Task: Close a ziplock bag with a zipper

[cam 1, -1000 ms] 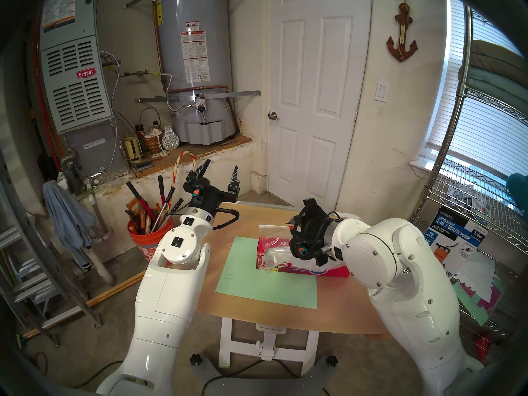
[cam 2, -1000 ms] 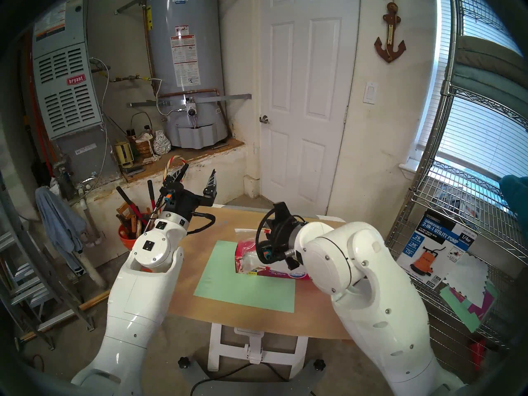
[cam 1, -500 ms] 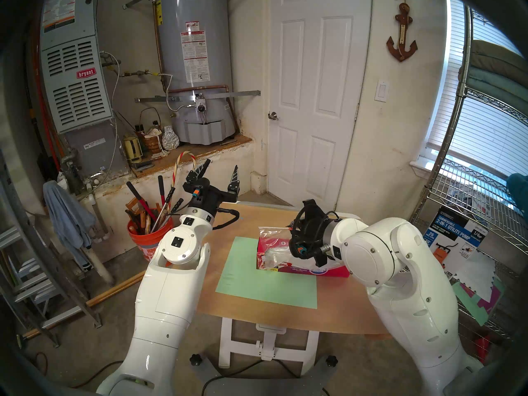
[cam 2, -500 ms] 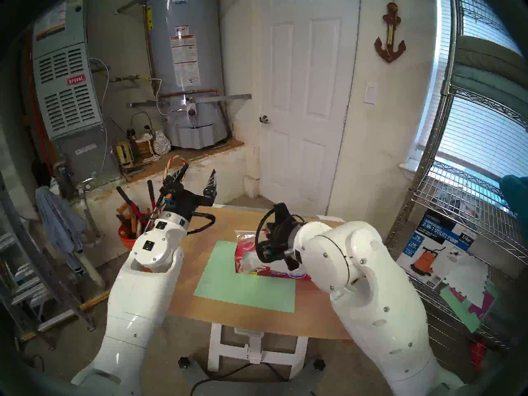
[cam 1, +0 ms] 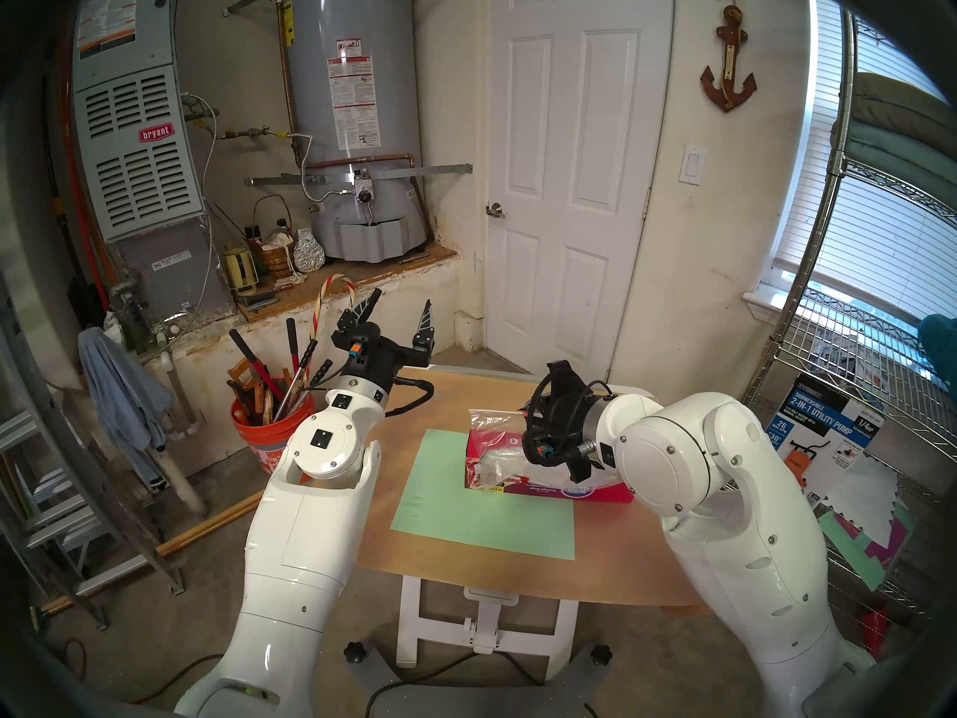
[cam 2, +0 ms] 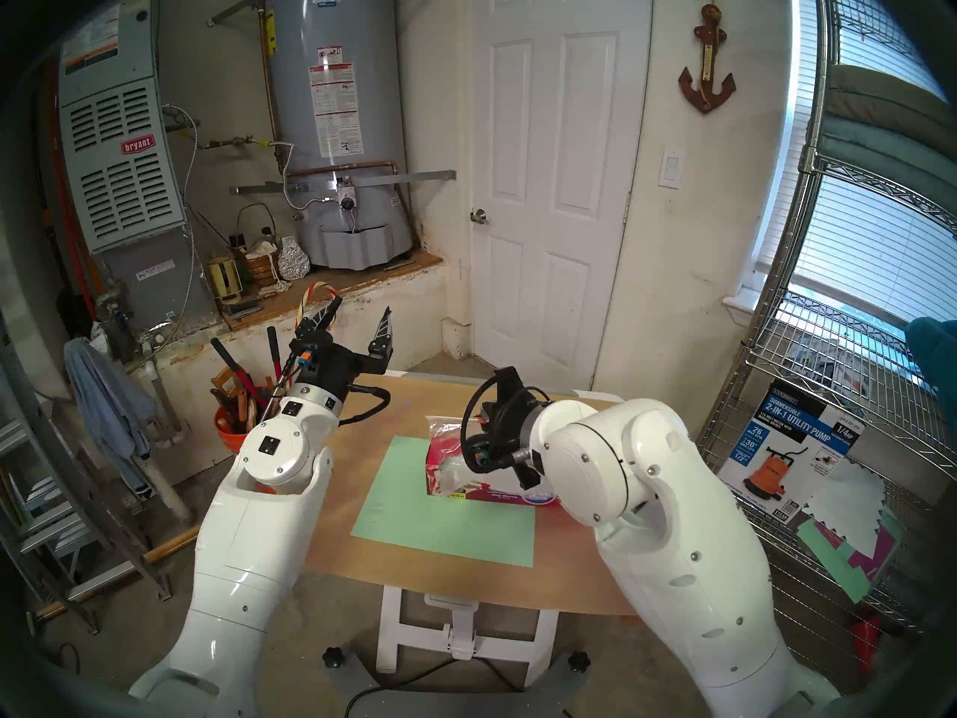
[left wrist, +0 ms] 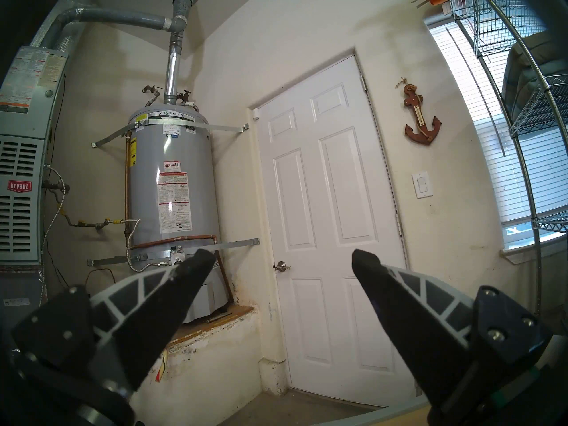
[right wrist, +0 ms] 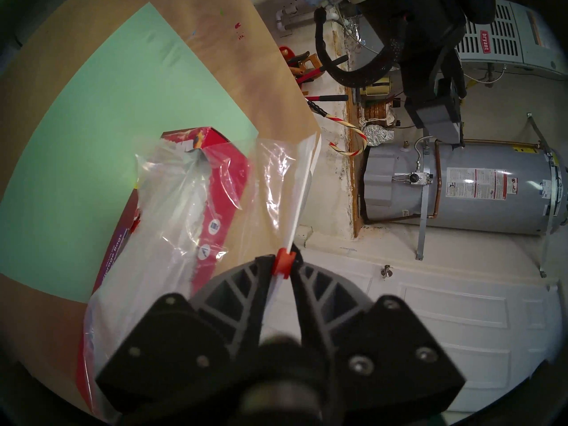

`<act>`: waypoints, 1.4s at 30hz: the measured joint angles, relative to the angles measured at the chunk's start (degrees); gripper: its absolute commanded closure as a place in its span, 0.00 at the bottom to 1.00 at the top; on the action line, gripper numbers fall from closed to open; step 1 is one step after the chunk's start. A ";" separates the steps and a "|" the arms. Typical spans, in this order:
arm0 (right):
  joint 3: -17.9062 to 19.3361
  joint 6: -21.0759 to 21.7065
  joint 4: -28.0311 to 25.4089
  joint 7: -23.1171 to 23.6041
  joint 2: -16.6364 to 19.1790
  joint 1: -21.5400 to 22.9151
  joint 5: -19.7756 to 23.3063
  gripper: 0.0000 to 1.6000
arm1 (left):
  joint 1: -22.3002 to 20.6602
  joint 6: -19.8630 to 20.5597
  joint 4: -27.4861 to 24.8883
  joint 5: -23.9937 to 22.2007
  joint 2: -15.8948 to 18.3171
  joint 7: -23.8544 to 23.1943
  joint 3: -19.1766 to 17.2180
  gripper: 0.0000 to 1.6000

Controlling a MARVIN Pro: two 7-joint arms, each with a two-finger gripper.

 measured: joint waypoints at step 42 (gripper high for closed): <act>0.81 0.32 0.47 1.47 -1.16 1.96 2.27 0.84 | 1.12 1.39 -4.36 -5.96 1.76 -6.35 -1.03 0.00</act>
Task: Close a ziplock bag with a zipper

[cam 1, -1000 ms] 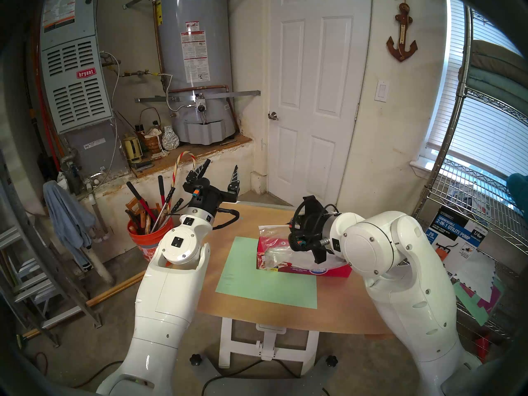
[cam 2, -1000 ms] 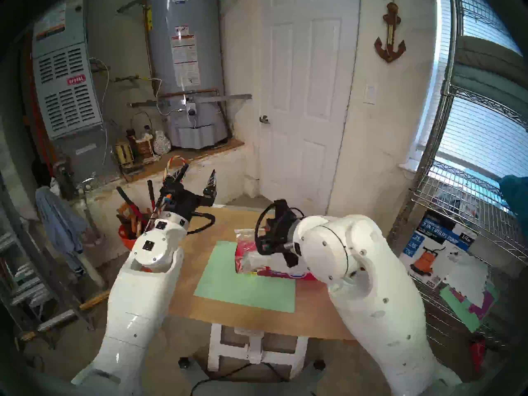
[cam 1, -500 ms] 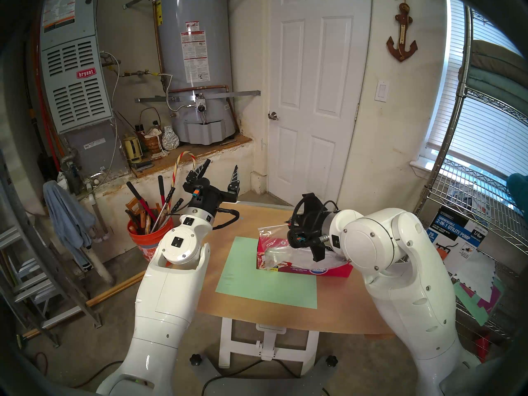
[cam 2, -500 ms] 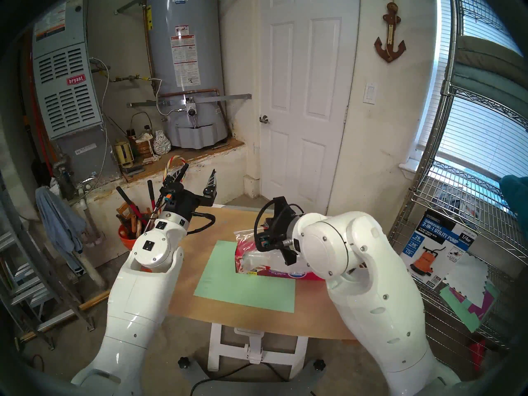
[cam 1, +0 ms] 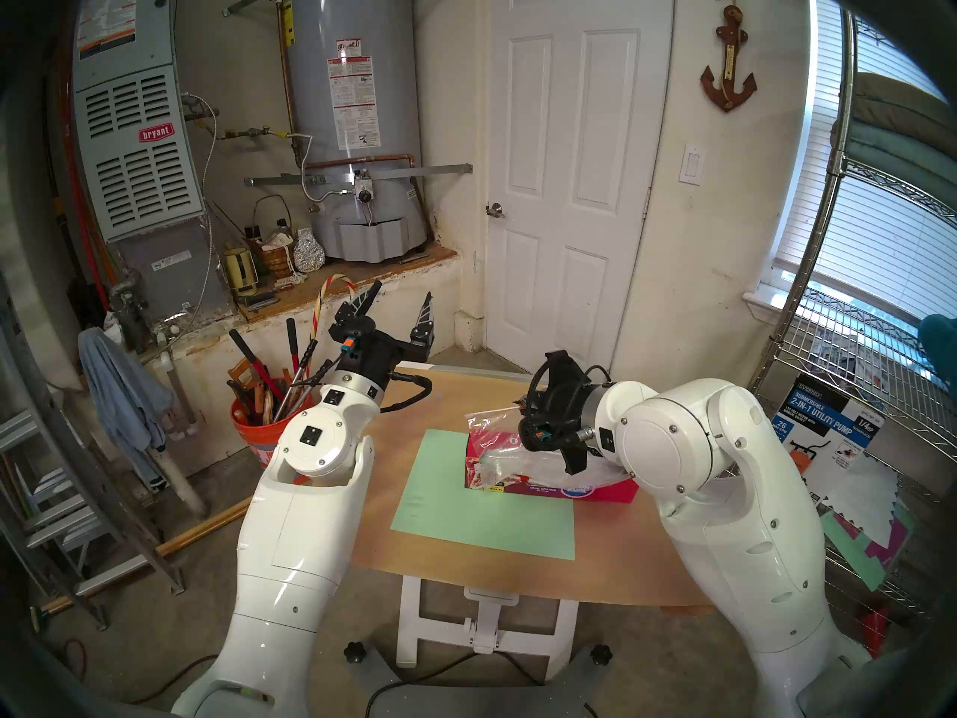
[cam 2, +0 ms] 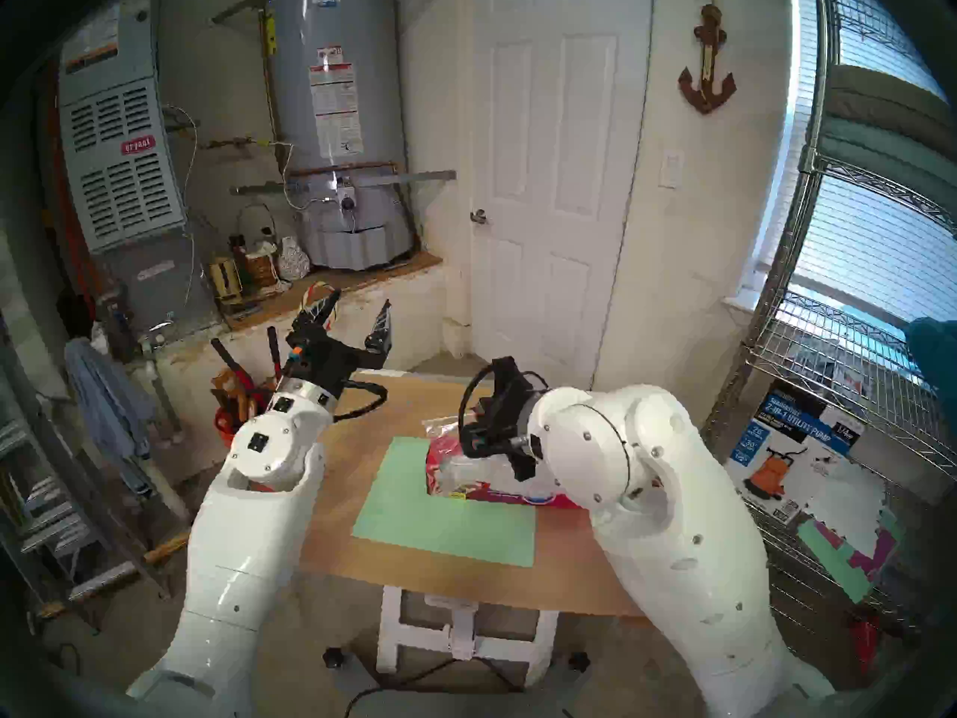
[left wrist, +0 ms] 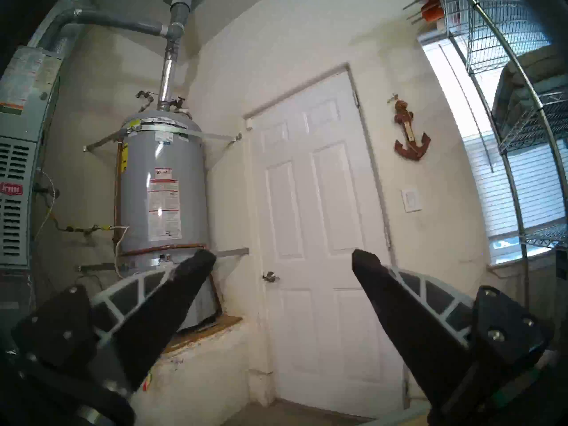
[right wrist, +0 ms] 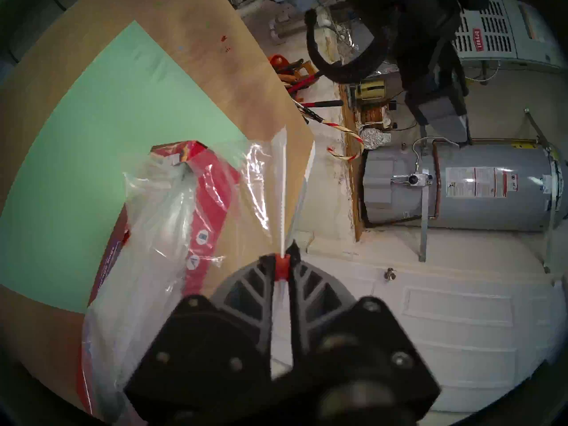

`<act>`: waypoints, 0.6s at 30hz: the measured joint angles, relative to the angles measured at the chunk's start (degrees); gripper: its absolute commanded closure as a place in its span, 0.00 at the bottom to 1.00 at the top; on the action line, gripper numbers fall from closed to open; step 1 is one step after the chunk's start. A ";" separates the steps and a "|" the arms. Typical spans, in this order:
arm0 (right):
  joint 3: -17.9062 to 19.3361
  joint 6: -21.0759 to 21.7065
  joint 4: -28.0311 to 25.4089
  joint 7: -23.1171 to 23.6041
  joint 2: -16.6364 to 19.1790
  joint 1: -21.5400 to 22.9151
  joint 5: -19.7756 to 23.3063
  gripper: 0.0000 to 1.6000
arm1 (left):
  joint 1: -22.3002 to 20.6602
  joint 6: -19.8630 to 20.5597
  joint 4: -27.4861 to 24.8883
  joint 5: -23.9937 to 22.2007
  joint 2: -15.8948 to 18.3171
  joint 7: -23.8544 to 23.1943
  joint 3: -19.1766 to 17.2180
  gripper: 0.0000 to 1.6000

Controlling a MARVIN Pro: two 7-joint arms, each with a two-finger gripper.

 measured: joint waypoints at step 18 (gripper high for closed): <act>1.14 -2.18 1.53 -1.99 0.01 -0.36 1.43 0.85 | 3.44 14.54 -6.73 -20.17 9.54 -19.55 -0.85 0.00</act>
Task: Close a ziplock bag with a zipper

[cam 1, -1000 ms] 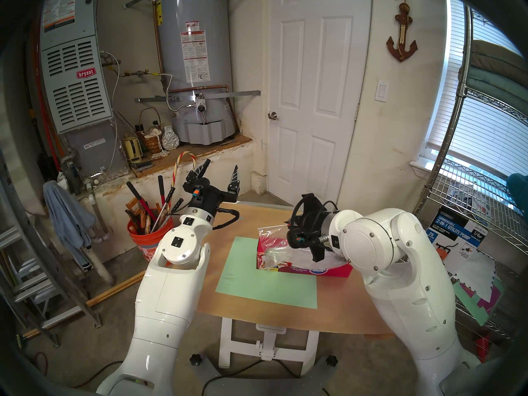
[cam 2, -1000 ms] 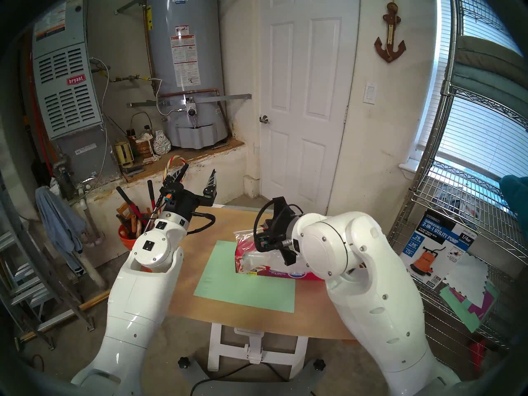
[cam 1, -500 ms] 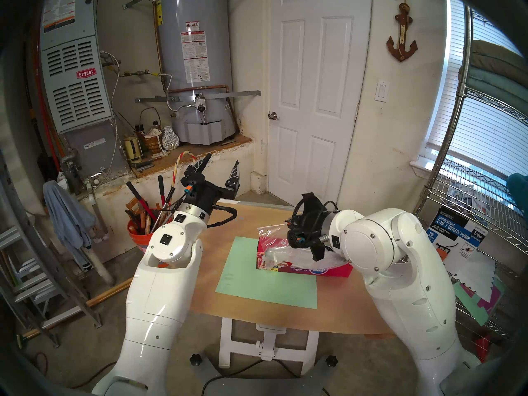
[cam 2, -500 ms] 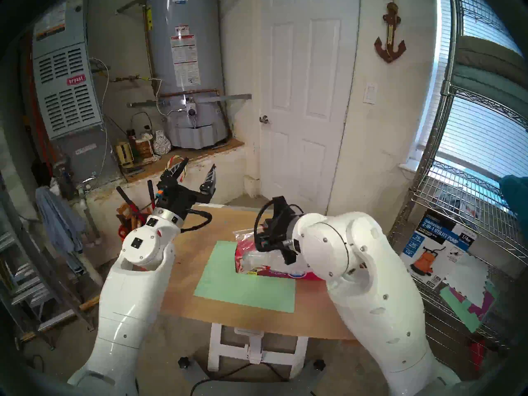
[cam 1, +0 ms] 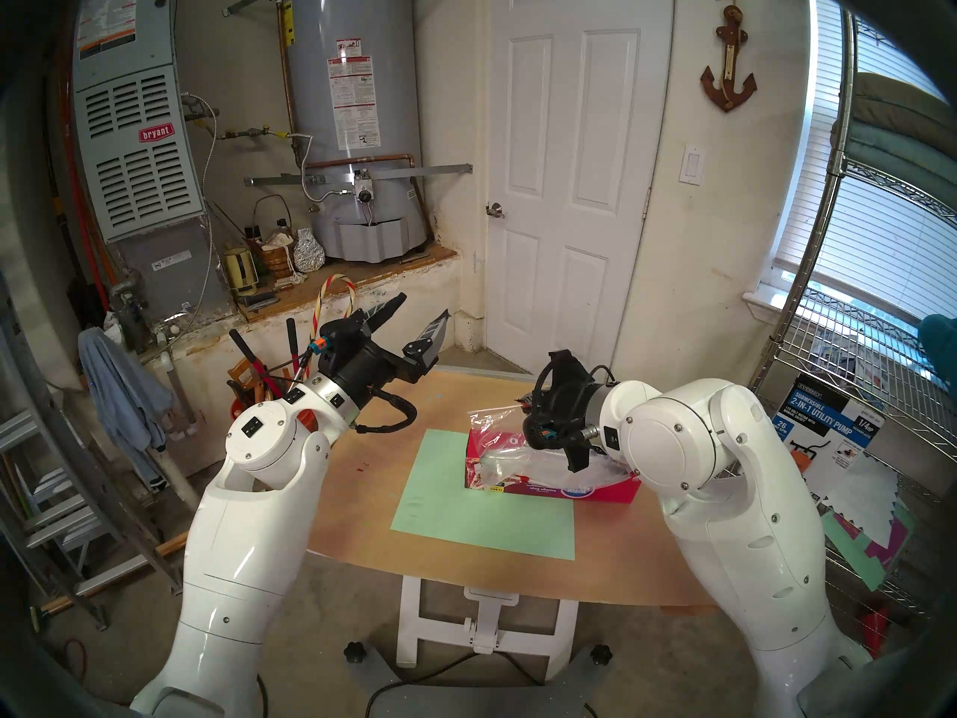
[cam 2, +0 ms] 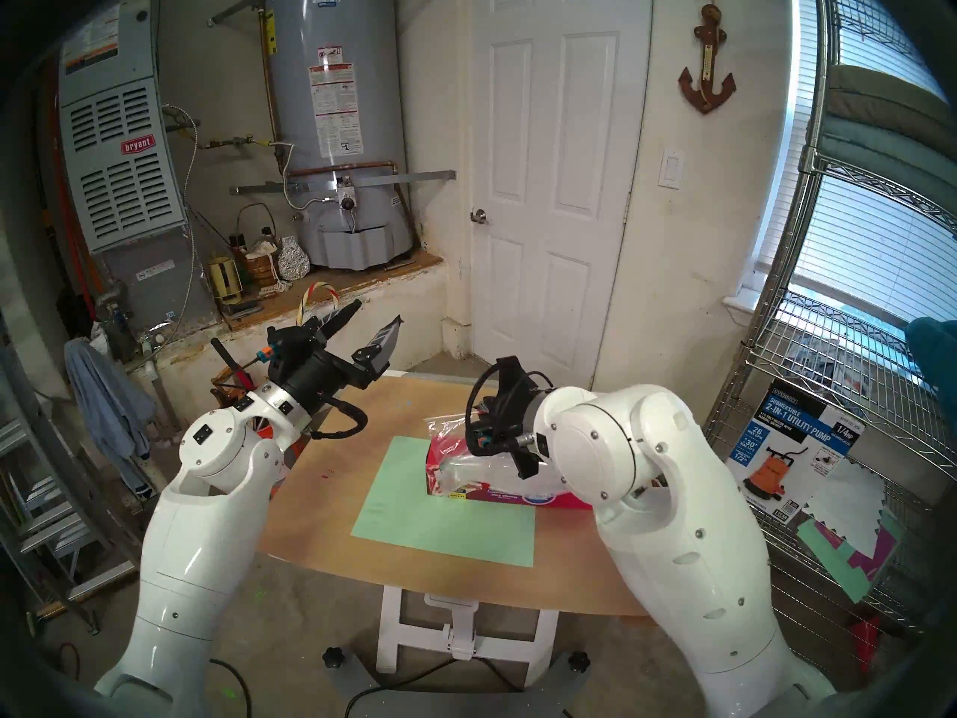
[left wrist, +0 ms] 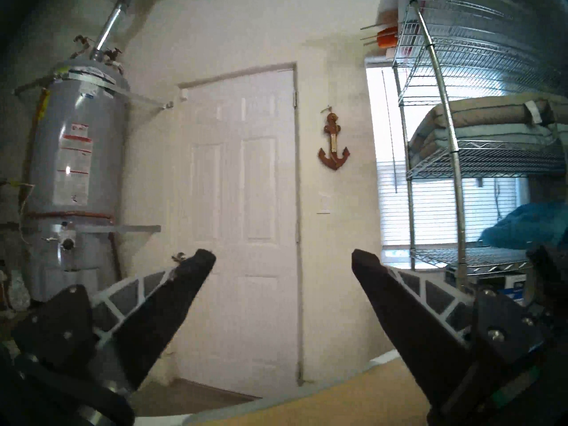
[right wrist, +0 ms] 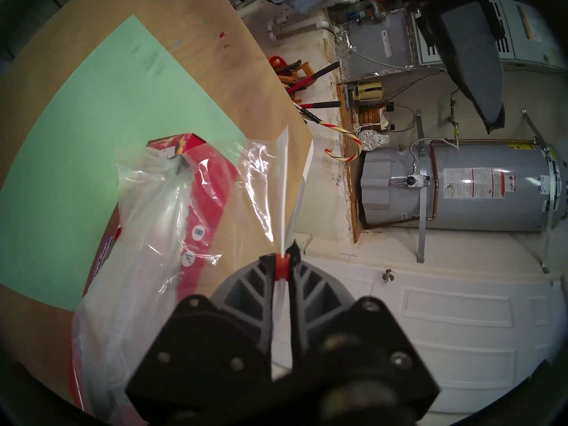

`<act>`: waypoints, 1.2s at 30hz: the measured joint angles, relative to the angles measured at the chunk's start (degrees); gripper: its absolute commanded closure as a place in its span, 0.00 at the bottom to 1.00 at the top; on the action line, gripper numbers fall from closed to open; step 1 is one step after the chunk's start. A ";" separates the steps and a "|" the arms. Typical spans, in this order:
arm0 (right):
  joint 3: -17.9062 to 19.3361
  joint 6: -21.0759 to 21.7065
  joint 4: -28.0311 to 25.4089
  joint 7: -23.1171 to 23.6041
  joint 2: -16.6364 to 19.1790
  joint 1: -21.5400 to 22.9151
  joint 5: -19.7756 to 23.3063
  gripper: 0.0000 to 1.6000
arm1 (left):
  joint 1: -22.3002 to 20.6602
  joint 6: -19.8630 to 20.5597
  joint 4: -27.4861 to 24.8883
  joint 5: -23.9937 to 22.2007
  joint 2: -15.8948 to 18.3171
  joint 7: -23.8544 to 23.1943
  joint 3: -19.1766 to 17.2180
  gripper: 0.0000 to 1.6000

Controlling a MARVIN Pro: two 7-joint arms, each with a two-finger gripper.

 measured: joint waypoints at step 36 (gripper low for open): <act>0.80 -1.27 -0.94 -1.83 -0.08 -1.99 0.79 0.87 | 2.65 8.55 -2.32 3.75 7.78 -13.78 5.94 0.00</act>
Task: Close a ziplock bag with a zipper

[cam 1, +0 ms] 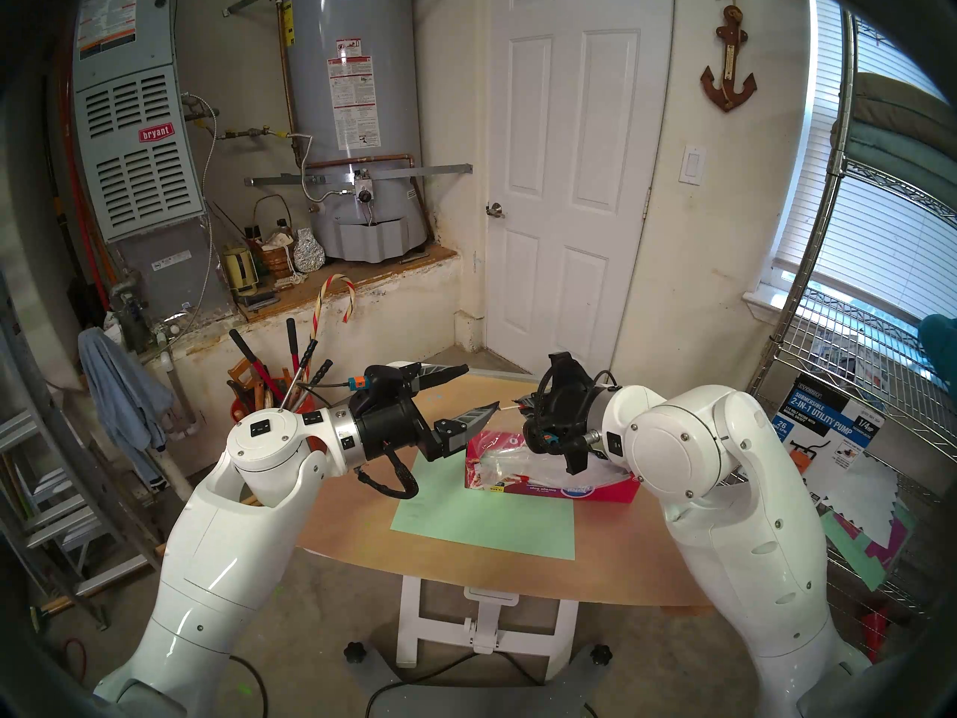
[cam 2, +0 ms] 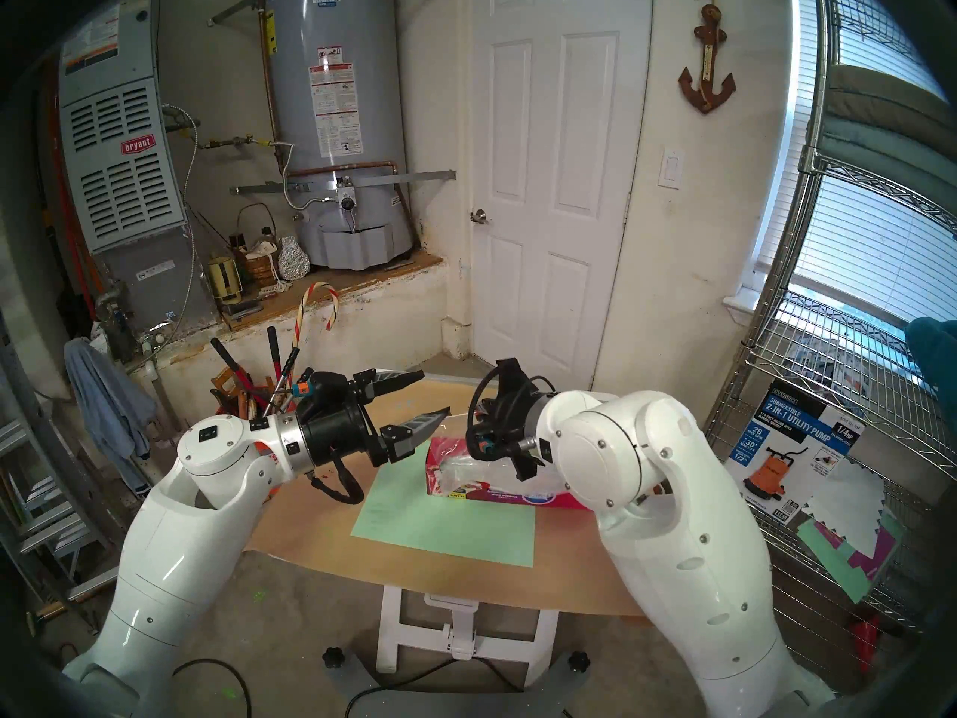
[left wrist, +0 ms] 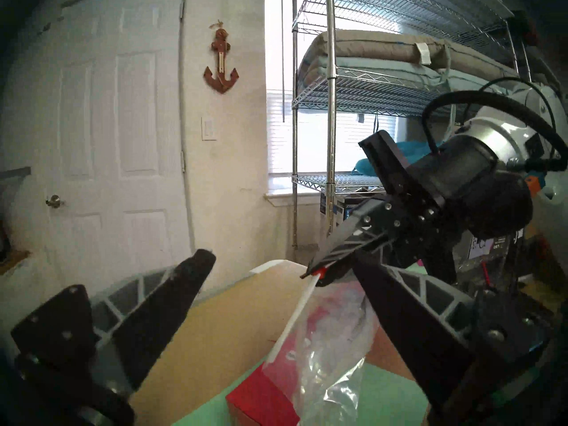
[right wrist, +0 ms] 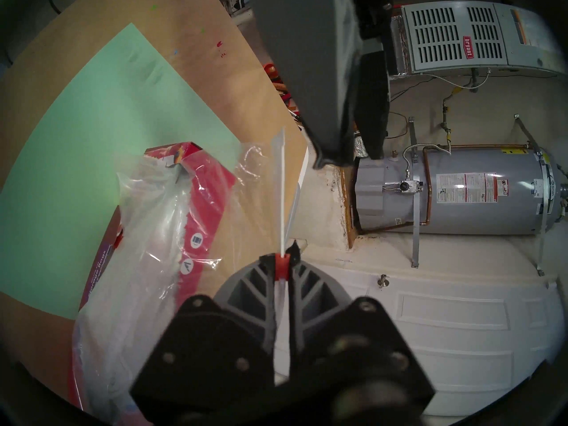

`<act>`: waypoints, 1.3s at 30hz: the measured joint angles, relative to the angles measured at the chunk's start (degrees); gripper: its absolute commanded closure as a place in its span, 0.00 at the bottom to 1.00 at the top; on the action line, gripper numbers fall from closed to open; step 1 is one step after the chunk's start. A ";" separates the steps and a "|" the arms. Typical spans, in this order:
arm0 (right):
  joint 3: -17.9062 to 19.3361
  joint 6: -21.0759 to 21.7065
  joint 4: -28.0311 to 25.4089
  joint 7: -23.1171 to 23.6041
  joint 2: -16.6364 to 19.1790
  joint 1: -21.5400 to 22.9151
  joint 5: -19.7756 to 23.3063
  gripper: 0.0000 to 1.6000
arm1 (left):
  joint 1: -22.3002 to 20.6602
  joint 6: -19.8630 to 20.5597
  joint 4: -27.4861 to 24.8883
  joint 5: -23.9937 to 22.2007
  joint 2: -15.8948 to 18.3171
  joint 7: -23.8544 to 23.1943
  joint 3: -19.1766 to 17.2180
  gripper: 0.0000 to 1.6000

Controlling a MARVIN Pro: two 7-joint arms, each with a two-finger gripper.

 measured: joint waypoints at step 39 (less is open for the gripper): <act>-1.41 0.07 -0.64 -0.01 -0.27 -0.57 -1.28 0.85 | -3.38 -6.48 7.57 4.21 -1.49 -3.06 3.26 0.00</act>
